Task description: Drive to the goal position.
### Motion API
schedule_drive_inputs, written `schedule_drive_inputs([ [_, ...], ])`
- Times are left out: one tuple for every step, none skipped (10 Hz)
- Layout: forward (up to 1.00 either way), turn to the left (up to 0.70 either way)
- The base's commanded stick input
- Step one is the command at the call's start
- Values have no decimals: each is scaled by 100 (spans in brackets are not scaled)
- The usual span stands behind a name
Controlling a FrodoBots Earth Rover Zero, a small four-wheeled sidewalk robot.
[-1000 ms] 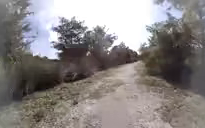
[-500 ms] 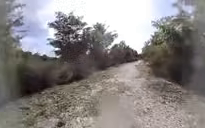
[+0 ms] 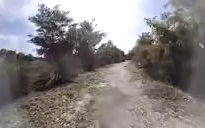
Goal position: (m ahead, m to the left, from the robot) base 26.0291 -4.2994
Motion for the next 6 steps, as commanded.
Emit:
schedule_drive_inputs([
  [84, -10],
  [84, -31],
  [84, -34],
  [84, -4],
  [84, 0],
  [84, 0],
])
